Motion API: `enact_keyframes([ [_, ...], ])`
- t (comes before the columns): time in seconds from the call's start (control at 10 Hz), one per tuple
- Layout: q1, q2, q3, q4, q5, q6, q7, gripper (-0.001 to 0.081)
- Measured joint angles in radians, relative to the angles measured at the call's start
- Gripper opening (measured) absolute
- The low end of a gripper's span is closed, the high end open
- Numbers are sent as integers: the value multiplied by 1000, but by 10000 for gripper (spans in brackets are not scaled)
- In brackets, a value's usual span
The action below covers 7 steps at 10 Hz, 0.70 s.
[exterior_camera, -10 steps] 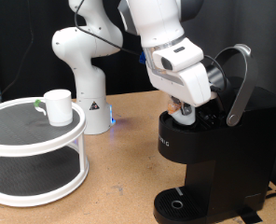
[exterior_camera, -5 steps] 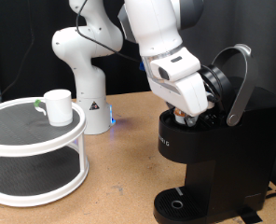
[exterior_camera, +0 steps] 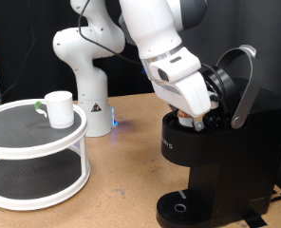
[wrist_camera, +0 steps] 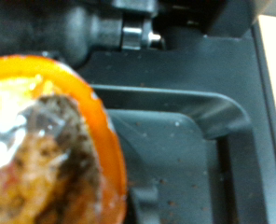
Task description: Make a cup of coffee with the keurig machine
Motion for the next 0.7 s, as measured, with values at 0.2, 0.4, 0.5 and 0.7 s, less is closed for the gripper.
enact_keyframes([
  [0.2,-1,-7,-11,1,35,-13,-34,805],
  [0.4,-1,-29,-24,8,49,-67,-45,808],
  [0.5,-1,-45,-30,12,55,-97,-49,808],
  [0.7,-1,-77,-35,14,53,-144,-50,808],
])
